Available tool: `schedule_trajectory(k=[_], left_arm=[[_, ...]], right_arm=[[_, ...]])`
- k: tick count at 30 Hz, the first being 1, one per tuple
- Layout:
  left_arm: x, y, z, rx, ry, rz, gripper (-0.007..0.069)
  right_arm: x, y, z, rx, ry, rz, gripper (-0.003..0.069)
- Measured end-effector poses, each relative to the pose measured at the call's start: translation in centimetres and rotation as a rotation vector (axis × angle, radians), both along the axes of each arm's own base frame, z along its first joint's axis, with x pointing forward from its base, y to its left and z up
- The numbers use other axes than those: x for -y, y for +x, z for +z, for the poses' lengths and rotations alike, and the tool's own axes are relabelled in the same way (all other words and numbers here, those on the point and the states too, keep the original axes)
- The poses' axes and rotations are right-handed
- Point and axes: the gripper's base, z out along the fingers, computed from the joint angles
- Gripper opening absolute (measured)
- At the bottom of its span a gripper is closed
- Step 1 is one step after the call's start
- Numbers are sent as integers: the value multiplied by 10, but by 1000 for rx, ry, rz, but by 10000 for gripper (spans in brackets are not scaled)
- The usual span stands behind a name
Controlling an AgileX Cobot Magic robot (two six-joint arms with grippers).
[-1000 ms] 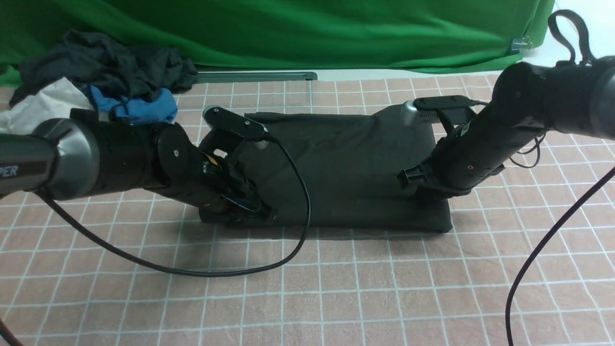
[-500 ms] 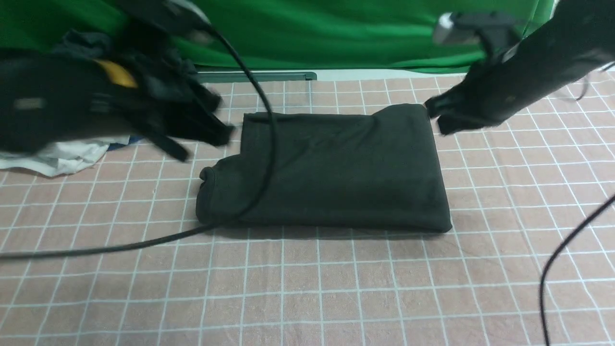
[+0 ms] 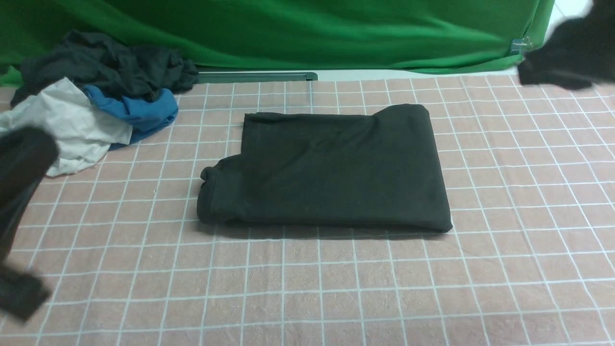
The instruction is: Fold a long-sleeved shirt over a pink coffee tablecloth.
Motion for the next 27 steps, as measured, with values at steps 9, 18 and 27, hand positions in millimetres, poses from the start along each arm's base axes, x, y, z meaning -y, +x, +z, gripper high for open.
schedule_trajectory(k=[9, 18, 27], left_arm=[[-8, -24, -30, 69, -37, 1, 17], [-6, -20, -49, -4, -12, -4, 18], [-6, -20, -51, -19, -7, -7, 18]], right_arm=[[28, -104, -29, 71, 62, -47, 21], [48, -172, -64, 338, 226, -131, 19], [52, -185, -85, 373, 243, -137, 29]])
